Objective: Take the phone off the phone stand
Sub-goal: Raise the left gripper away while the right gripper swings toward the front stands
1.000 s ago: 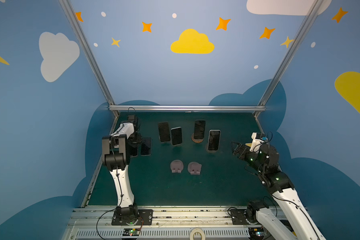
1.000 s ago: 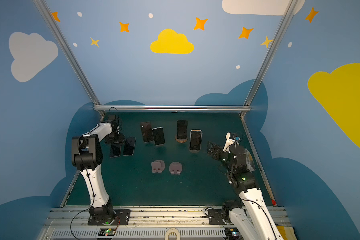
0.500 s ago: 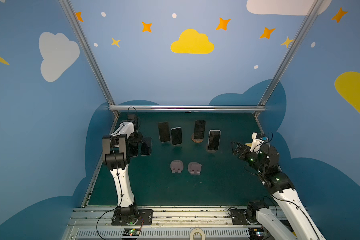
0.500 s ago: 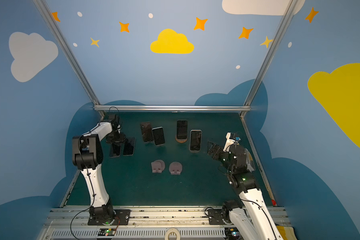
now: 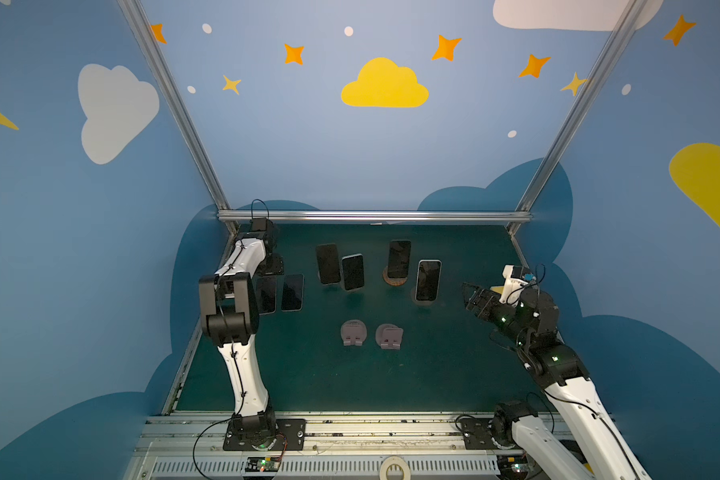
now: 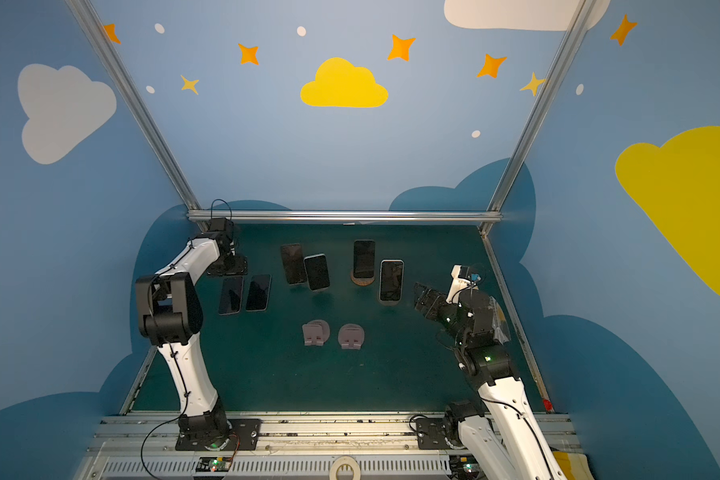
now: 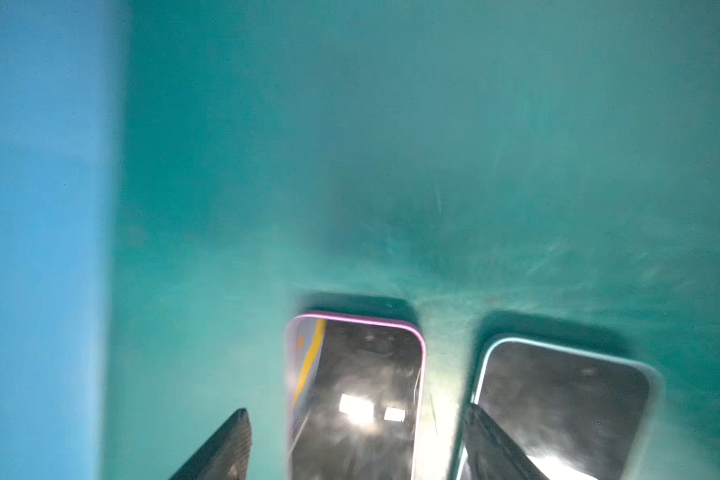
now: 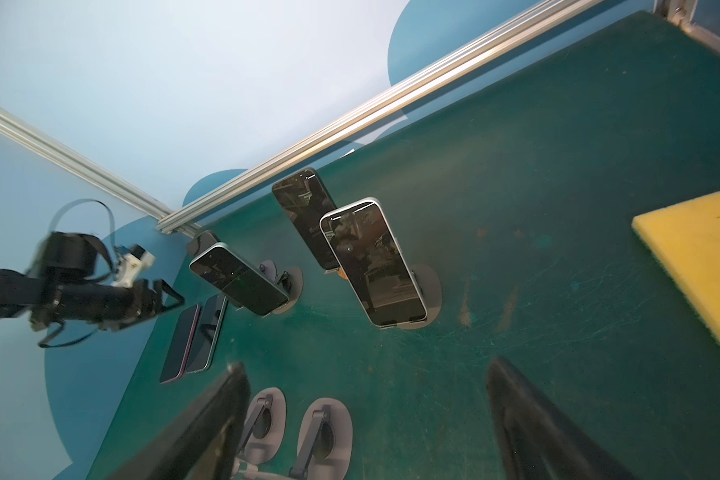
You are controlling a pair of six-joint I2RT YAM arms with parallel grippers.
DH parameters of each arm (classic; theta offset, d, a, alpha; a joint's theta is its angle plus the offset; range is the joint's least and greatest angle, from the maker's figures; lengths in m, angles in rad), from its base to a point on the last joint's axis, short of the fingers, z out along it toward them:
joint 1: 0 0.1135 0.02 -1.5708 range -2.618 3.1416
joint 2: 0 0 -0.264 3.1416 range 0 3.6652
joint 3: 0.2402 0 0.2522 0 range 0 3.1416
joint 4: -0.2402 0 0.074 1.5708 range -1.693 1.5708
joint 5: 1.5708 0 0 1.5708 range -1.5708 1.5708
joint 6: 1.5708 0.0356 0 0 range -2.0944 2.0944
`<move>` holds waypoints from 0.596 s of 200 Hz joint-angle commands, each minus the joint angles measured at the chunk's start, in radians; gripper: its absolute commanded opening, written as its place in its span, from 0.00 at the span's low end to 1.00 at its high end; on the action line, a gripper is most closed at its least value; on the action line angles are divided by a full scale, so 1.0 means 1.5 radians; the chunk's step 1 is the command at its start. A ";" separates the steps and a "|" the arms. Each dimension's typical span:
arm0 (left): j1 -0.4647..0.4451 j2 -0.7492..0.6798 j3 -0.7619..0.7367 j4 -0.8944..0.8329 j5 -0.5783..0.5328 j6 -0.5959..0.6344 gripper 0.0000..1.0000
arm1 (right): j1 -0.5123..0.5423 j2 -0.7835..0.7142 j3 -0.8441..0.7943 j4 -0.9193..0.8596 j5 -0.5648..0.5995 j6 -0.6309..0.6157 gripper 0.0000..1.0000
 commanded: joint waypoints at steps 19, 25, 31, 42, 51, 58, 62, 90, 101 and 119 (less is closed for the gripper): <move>-0.005 -0.231 -0.036 0.020 -0.042 -0.231 0.84 | 0.023 0.034 0.062 -0.064 -0.071 0.024 0.89; -0.006 -0.269 -0.061 0.038 0.000 -0.259 0.85 | 0.040 0.039 0.073 -0.084 -0.056 0.030 0.89; -0.012 -0.309 -0.103 0.072 0.045 -0.283 0.86 | 0.064 0.041 0.079 -0.094 -0.036 0.032 0.89; -0.041 -0.390 -0.193 0.167 0.089 -0.320 0.88 | 0.123 0.043 0.081 -0.106 0.022 0.032 0.89; -0.076 -0.449 -0.256 0.231 0.084 -0.333 0.91 | 0.169 0.046 0.081 -0.114 0.066 0.029 0.89; -0.105 -0.484 -0.292 0.276 0.081 -0.333 0.93 | 0.202 0.053 0.088 -0.128 0.100 0.031 0.89; -0.120 -0.501 -0.306 0.295 0.082 -0.331 0.94 | 0.224 0.058 0.092 -0.137 0.119 0.034 0.89; -0.200 -0.566 -0.362 0.343 0.060 -0.340 0.97 | 0.348 0.105 0.097 -0.148 0.225 0.071 0.89; -0.208 -0.587 -0.394 0.356 0.064 -0.372 0.97 | 0.404 0.137 0.097 -0.149 0.283 0.097 0.90; -0.217 -0.631 -0.468 0.412 0.080 -0.410 0.97 | 0.483 0.206 0.098 -0.123 0.348 0.126 0.90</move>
